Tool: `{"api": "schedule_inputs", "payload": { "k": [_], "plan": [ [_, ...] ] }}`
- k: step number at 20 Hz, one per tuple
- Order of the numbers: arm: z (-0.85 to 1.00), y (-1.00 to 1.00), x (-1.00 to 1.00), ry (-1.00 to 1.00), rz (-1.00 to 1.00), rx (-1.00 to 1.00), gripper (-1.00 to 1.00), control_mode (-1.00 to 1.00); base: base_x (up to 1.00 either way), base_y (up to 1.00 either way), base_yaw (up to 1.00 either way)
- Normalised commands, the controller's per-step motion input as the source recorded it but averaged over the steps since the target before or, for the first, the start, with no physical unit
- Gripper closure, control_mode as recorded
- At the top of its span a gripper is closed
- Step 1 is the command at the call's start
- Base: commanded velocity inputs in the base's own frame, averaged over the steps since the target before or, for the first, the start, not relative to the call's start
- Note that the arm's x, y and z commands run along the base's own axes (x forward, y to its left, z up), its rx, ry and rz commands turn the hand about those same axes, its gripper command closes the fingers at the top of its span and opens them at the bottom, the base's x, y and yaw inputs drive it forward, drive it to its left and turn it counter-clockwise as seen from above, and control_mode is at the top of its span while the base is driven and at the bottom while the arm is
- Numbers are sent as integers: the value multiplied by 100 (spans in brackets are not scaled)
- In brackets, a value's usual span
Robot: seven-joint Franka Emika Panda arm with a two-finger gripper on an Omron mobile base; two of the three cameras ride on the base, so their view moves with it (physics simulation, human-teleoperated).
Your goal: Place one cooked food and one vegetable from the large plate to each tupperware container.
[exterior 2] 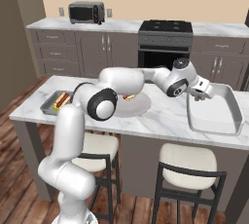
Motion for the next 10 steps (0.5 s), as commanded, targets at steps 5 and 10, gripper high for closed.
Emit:
{"api": "schedule_inputs", "payload": {
  "k": [5,10],
  "plan": [
    [-36,1,-1,4,-5,0,100,-100,0,0,0],
    [-32,2,-1,1,0,0,100,-100,0,0,0]
  ]
}}
